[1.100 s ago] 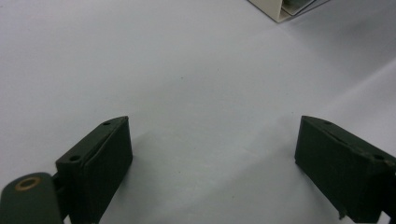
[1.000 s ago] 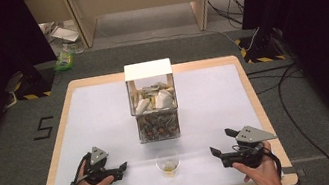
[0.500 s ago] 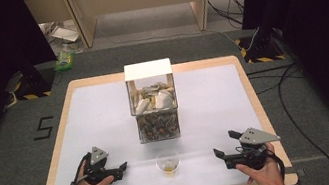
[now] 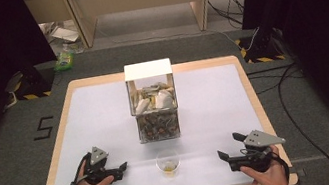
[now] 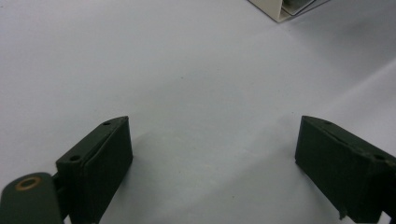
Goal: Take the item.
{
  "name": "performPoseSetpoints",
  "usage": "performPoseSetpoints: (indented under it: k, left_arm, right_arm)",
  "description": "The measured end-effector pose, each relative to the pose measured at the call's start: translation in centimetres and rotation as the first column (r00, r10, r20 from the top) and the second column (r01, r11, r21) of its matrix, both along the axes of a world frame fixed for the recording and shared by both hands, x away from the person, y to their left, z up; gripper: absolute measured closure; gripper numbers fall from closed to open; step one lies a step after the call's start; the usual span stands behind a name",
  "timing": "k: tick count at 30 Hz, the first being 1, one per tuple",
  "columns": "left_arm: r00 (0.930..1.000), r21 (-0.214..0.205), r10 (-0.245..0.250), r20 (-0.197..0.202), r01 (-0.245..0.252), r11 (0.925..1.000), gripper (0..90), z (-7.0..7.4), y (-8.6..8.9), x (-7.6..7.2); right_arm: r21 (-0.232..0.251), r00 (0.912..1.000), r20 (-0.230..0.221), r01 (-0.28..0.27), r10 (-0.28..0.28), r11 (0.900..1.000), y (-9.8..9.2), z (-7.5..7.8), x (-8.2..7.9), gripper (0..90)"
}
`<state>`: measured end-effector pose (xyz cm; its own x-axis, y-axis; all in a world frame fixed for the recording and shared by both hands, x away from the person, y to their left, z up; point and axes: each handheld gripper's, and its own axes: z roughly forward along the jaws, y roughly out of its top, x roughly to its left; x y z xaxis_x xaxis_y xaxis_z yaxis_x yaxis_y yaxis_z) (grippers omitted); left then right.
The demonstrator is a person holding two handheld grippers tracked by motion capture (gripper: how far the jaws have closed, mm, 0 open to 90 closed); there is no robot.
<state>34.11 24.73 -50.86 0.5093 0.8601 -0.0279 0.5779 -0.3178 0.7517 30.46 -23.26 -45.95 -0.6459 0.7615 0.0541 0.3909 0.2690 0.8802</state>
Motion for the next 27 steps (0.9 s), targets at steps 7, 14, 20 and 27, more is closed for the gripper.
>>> performPoseSetpoints:
  k: [7, 14, 20, 27]
  left_arm:
    - [1.0000, -0.001, 0.000, 0.000, 0.000, 1.0000, 10.4, 0.0, 0.0, 0.0]
    - [1.0000, -0.003, -0.002, -0.002, 0.002, 1.0000, 10.3, 0.0, 0.0, 0.0]
    - [1.0000, -0.004, -0.002, -0.002, 0.002, 1.0000, 10.3, 0.0, 0.0, 0.0]
    - [1.0000, -0.003, -0.002, -0.001, 0.002, 1.0000, 10.4, 0.0, 0.0, 0.0]
  right_arm:
    - [-0.008, 0.9999, -0.011, -0.002, 0.002, 1.0000, -0.2, -0.5, -0.3, 15.7]
    - [-0.013, 0.9998, -0.019, -0.005, 0.005, 0.9999, -0.4, -0.8, -0.5, 15.8]
    - [-0.017, 0.9994, -0.033, -0.008, 0.008, 0.9998, -0.5, -1.1, -0.8, 15.8]
    - [-0.030, 0.9988, -0.050, -0.002, 0.001, 0.9996, -1.0, -1.4, -1.2, 15.8]
